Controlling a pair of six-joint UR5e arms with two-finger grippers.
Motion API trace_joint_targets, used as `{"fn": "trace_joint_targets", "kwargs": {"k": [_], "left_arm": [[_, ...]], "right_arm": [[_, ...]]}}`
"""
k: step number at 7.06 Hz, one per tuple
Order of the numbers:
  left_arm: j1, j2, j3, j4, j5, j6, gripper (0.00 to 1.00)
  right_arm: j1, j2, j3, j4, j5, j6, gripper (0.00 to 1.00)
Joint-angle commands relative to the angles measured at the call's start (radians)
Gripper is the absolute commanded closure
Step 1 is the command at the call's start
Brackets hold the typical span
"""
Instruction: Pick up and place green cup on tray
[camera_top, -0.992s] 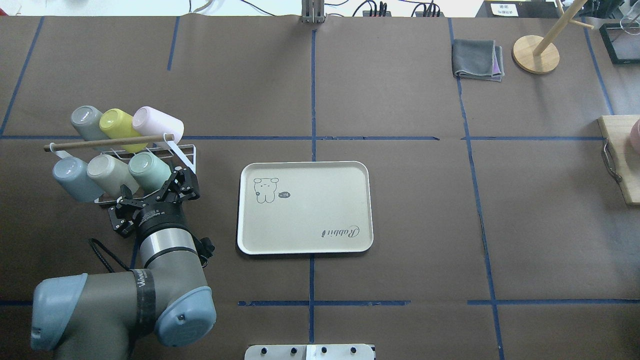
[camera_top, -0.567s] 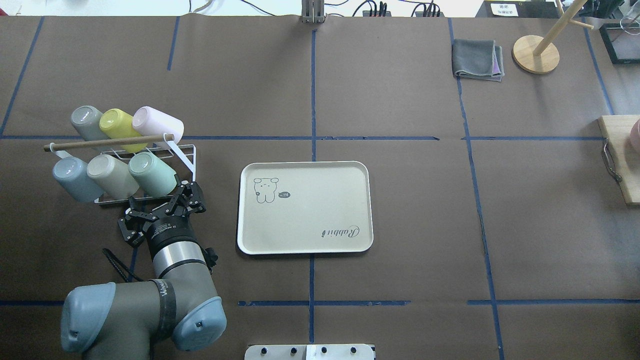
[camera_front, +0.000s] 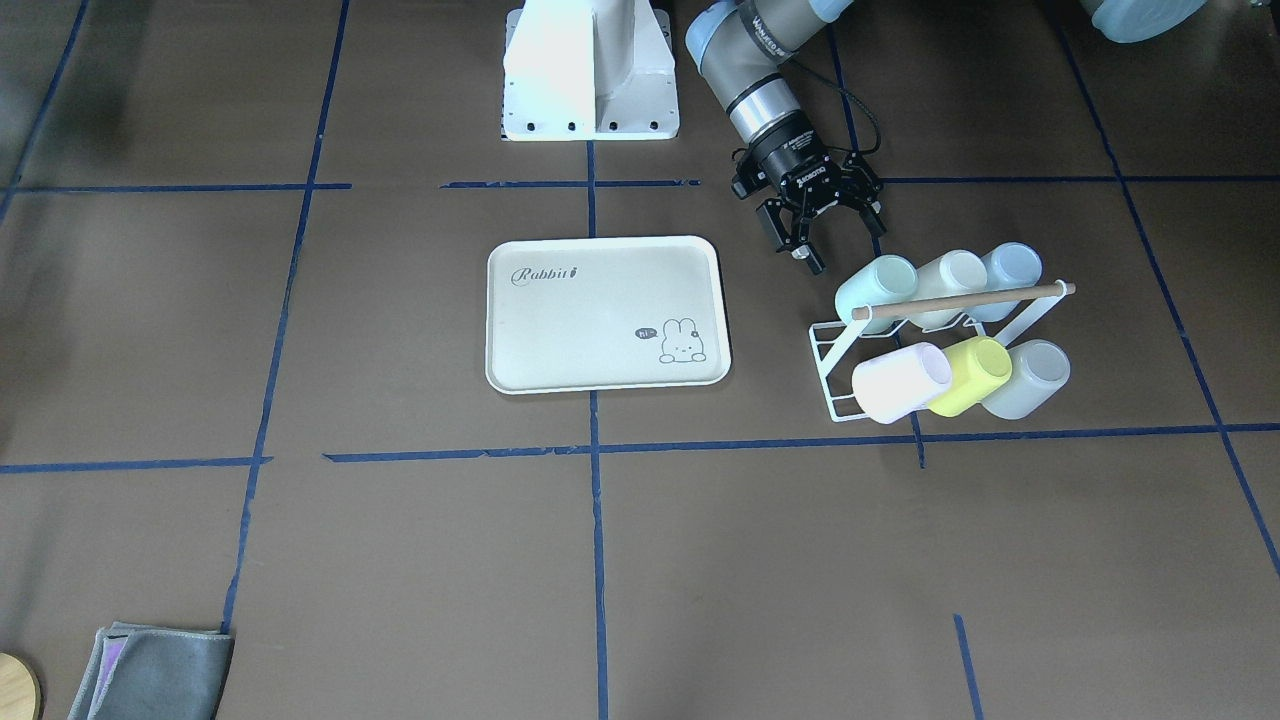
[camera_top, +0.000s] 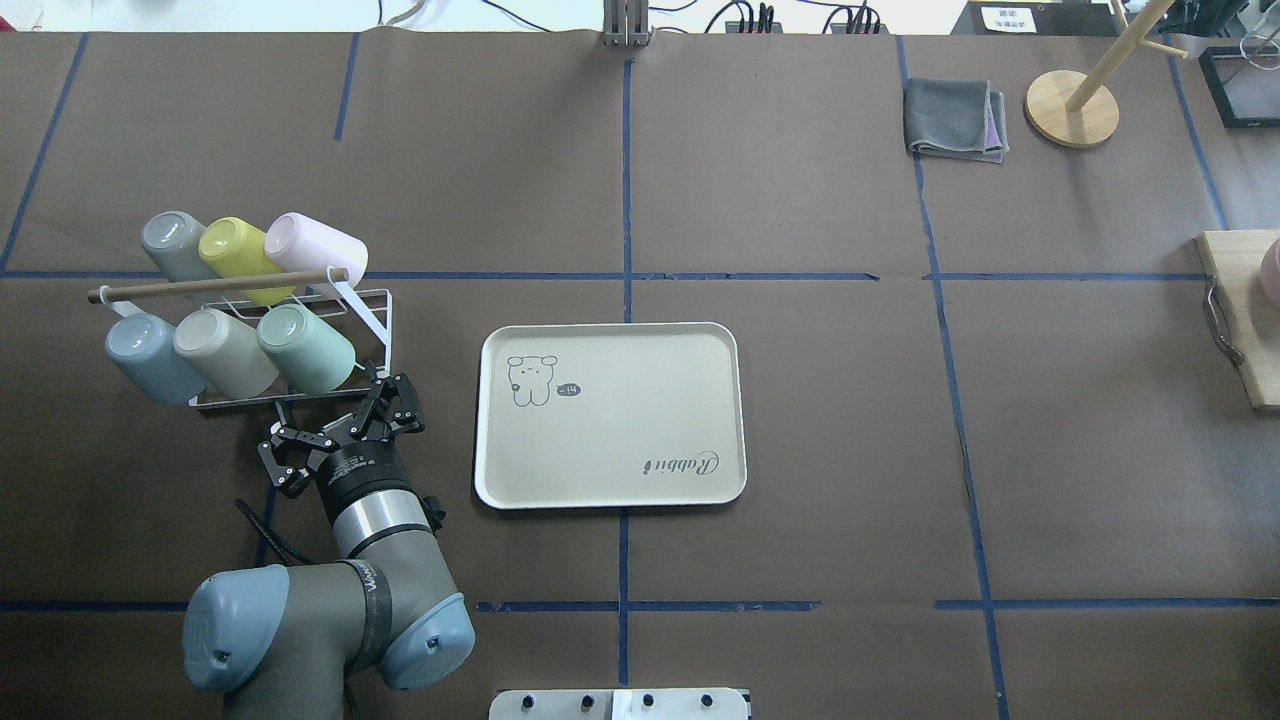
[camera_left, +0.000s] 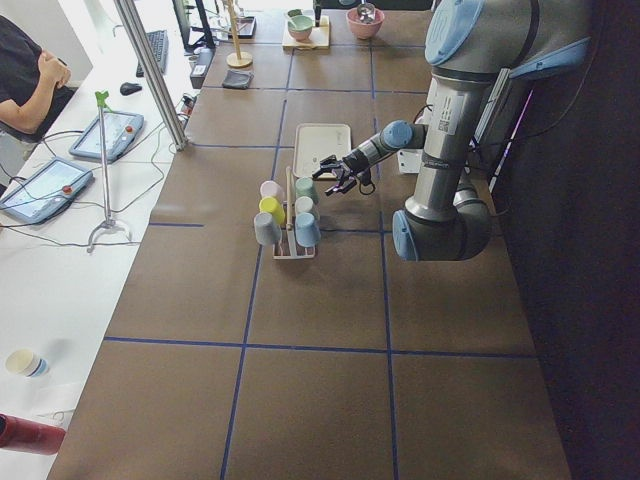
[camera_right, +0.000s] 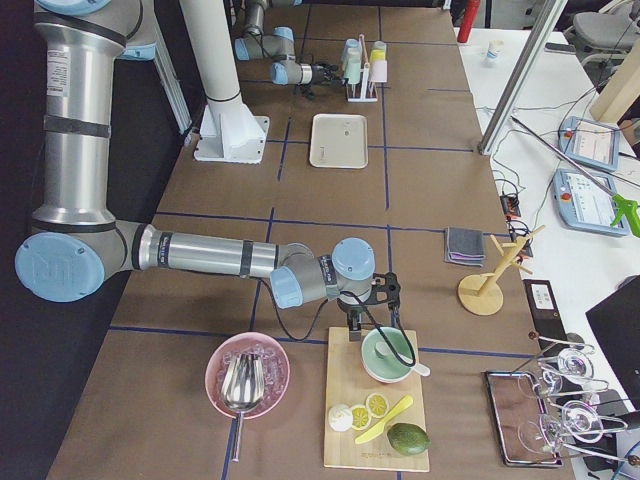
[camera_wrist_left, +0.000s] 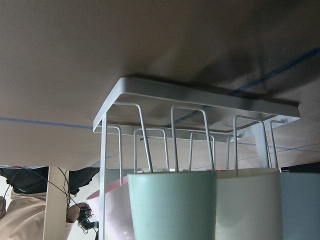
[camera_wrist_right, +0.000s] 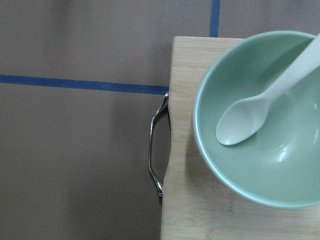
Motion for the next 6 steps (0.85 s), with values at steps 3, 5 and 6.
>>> {"fn": "trace_joint_targets", "kwargs": {"k": [3, 5, 6], "left_arm": [[-0.047, -0.002, 0.038, 0.0, 0.023, -0.006, 0.02], [-0.061, -0.002, 0.056, -0.003, 0.025, -0.006, 0.02], [-0.061, -0.002, 0.062, -0.003, 0.025, -0.006, 0.02]], "right_arm": [[0.0, -0.002, -0.001, -0.001, 0.0, 0.0, 0.0], [0.0, -0.004, -0.003, -0.003, 0.0, 0.0, 0.0], [0.0, -0.004, -0.009, -0.003, 0.0, 0.0, 0.0]]}}
